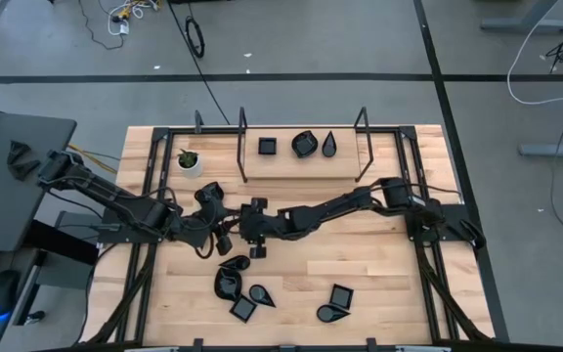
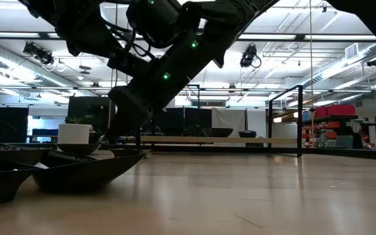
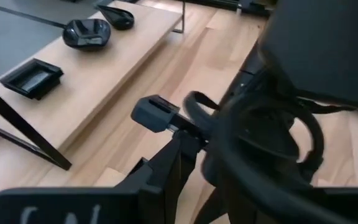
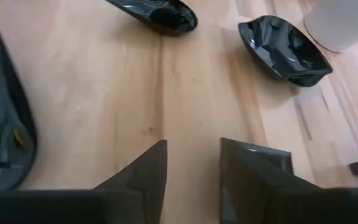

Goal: Pick & Place Mini shaped plates
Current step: Stack the black square bowl on top of the other black square bowl on the shelf

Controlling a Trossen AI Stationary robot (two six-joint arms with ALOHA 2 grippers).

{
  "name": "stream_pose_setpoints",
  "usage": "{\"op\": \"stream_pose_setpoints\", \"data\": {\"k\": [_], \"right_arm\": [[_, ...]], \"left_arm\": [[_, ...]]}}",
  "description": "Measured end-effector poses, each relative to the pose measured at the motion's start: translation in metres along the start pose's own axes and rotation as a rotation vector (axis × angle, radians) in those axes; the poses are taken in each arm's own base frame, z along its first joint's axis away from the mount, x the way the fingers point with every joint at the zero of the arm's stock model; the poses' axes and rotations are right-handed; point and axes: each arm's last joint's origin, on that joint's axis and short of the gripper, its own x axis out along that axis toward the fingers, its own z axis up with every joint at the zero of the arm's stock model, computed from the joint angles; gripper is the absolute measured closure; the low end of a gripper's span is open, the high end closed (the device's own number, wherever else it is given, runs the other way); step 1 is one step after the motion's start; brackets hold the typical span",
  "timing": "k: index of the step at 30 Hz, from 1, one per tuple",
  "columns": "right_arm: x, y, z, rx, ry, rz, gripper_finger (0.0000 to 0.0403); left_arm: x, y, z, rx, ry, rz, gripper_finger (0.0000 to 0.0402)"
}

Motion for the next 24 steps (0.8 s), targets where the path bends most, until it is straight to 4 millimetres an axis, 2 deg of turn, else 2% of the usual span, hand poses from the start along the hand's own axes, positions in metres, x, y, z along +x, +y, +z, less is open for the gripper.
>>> {"op": "stream_pose_setpoints", "data": {"k": [6, 16, 24], "right_arm": [[0.004, -0.013, -0.005, 0.051, 0.030, 0.086, 0.0266], [0.008, -0.027, -0.009, 0.083, 0.062, 0.068, 0.0277], [0.012, -0.032, -0.014, 0.085, 0.075, 0.126, 0.0277]], "left_arm": [[0.000, 0.001, -0.001, -0.017, 0.006, 0.006, 0.0296], [-0.003, -0.003, -0.004, -0.034, 0.021, -0.026, 0.0296], [-0.010, -0.010, -0.009, -0.002, 0.033, -0.068, 0.0296]]}}
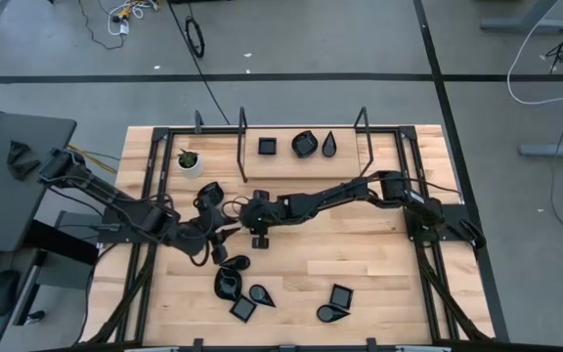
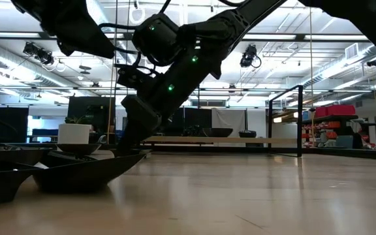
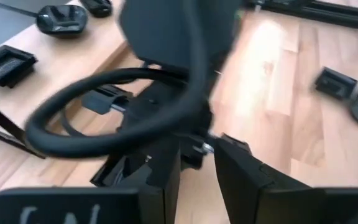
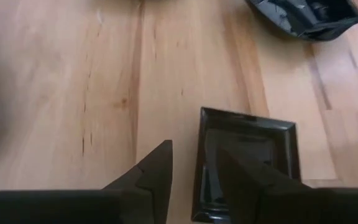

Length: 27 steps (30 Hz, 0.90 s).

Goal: Pick & Place Mini shaped plates
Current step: Stack the black square bowl on top of the other black square bowl on the shelf

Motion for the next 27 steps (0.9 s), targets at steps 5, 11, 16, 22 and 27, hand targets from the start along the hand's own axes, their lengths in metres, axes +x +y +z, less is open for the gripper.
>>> {"op": "stream_pose_setpoints", "data": {"k": [5, 11, 16, 22, 27], "right_arm": [[0.0002, -0.0020, 0.0000, 0.004, -0.001, -0.009, 0.0285], [0.0045, -0.0078, -0.0043, 0.015, 0.018, 0.000, 0.0304], [0.0070, -0.0079, -0.0064, 0.016, 0.023, 0.018, 0.0320], [0.0070, -0.0079, -0.0062, 0.014, 0.021, 0.016, 0.0362], [0.0028, -0.0029, -0.0029, 0.004, 0.012, 0.014, 0.0396]], "left_arm": [[-0.0040, -0.0040, -0.0038, 0.011, 0.012, -0.022, 0.0296], [-0.0055, -0.0054, -0.0046, 0.010, 0.007, -0.022, 0.0296], [-0.0054, -0.0050, -0.0044, 0.011, 0.002, -0.013, 0.0296], [-0.0054, -0.0050, -0.0045, 0.012, 0.002, -0.012, 0.0296], [-0.0054, -0.0049, -0.0045, 0.012, 0.002, -0.012, 0.0296]]}}
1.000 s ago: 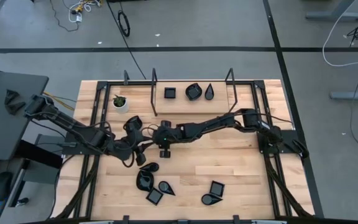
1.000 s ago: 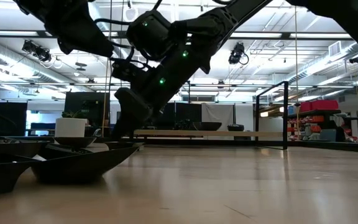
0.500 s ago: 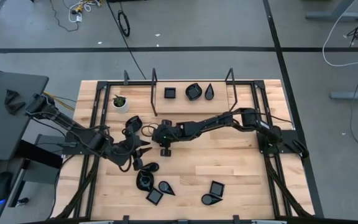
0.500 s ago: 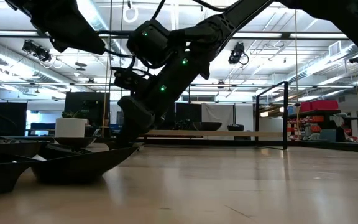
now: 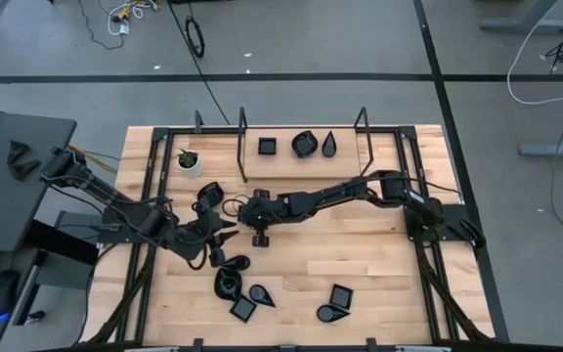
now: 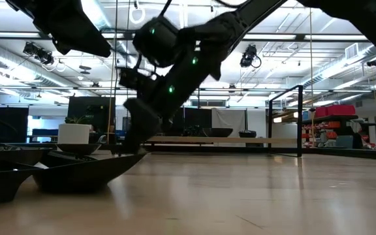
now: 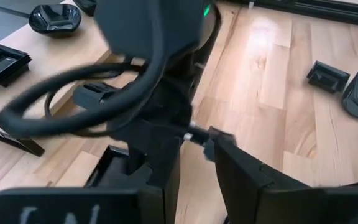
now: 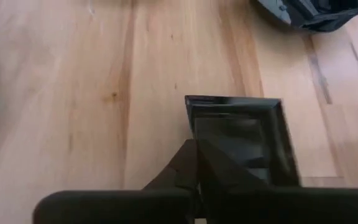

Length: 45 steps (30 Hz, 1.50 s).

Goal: Pick & Place Mini shaped plates
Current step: Stack the black square bowl on top of the other black square bowl on the shelf

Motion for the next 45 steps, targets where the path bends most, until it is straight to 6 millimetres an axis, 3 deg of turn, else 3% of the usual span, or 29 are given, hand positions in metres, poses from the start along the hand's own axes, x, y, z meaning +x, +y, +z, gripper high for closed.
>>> {"op": "stream_pose_setpoints", "data": {"k": [10, 16, 23, 30, 34, 39, 45], "right_arm": [[-0.060, 0.028, 0.019, -0.103, 0.081, 0.000, 0.0399], [-0.105, 0.022, 0.026, -0.212, 0.167, -0.162, 0.0396], [-0.132, -0.037, 0.035, -0.331, 0.154, -0.315, 0.0398], [-0.125, -0.128, 0.025, -0.300, 0.003, -0.381, 0.0397], [-0.122, -0.166, 0.014, -0.230, -0.091, -0.333, 0.0397], [-0.112, -0.190, 0.002, -0.153, -0.192, -0.241, 0.0397], [-0.095, -0.196, -0.013, -0.122, -0.139, -0.215, 0.0397]], "left_arm": [[0.000, 0.000, 0.000, 0.002, 0.002, 0.002, 0.0296], [0.000, 0.000, 0.000, 0.002, 0.002, 0.001, 0.0296], [0.000, 0.000, 0.000, 0.002, -0.001, 0.005, 0.0296], [0.000, 0.001, 0.000, 0.000, -0.015, 0.023, 0.0296], [0.000, 0.001, 0.000, -0.001, -0.016, 0.024, 0.0296], [0.000, 0.001, 0.001, -0.004, -0.034, 0.046, 0.0296], [0.000, 0.002, 0.002, -0.006, -0.037, 0.051, 0.0296]]}}
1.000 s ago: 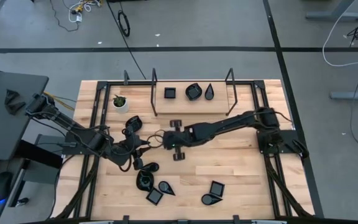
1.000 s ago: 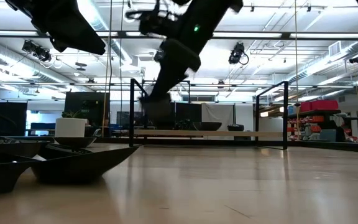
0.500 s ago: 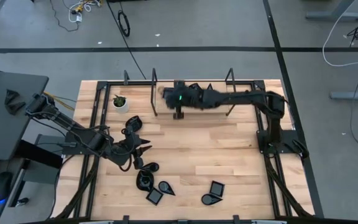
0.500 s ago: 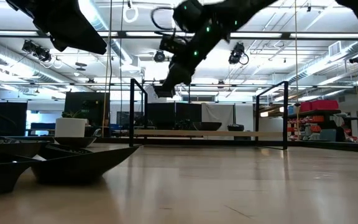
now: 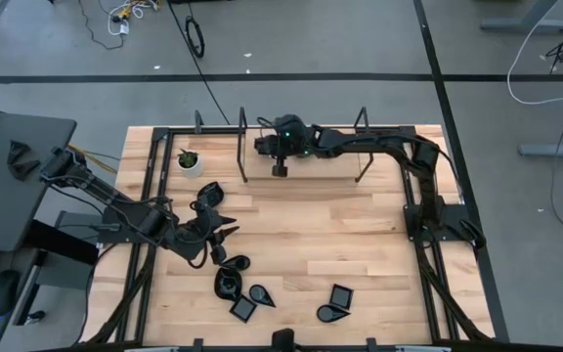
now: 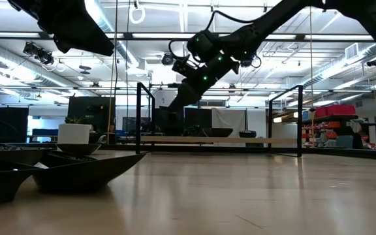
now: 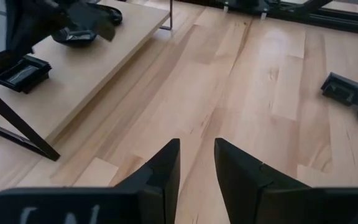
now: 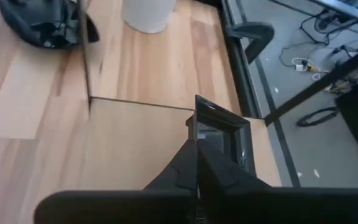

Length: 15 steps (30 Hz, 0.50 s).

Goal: Pick & Place Mini shaped plates
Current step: Stack the black square bowl on top of the other black square bowl on the shelf

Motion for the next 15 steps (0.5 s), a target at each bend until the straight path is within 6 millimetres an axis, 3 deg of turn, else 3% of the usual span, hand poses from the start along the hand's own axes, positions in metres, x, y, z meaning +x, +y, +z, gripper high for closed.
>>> {"op": "stream_pose_setpoints", "data": {"k": [15], "right_arm": [[0.006, 0.000, -0.026, 0.023, 0.063, -0.045, 0.0385]], "left_arm": [[0.000, 0.000, 0.000, 0.000, 0.004, -0.006, 0.0296]]}}
